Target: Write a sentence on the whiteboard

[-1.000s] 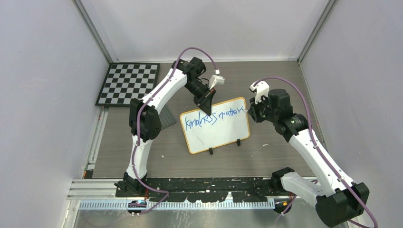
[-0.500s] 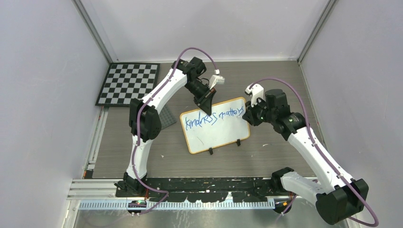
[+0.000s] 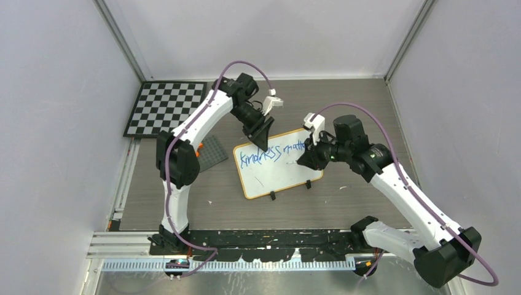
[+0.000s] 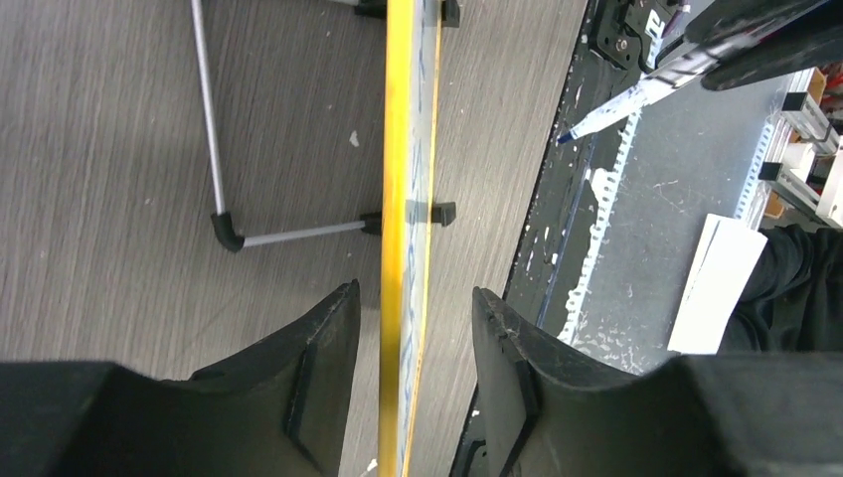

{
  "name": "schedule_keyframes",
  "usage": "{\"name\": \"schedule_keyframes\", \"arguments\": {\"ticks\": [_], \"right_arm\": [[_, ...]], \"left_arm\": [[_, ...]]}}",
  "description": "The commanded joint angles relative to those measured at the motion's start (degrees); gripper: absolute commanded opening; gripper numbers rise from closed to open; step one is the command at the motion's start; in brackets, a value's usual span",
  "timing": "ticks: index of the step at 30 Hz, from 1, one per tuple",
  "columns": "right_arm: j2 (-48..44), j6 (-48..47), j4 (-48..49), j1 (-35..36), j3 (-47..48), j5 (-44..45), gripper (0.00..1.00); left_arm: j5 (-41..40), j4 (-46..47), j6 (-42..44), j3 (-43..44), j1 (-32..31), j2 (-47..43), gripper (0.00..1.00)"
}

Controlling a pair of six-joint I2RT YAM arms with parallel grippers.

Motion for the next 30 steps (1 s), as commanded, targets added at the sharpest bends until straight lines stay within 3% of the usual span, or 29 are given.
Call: {"name": "schedule_keyframes", "arguments": {"ticks": [1,15,30], "right_arm": [[1.7,-0.48,1.5,3.99,1.32,-0.72,0.0],[5.62,-2.19,15.61,20.49,-3.83,10.77,0.0],[5.22,-13.13,23.0,31.51,-12.38,27.19,0.0]], "left_arm": [[0.74,0.55,0.07,-3.53,3.87,-4.84,0.48],[4.44,5.79,-0.32,-18.57,8.57,-11.41,0.47],[5.76,6.08,-0.63,-18.53,8.83,-9.47,0.12]]}}
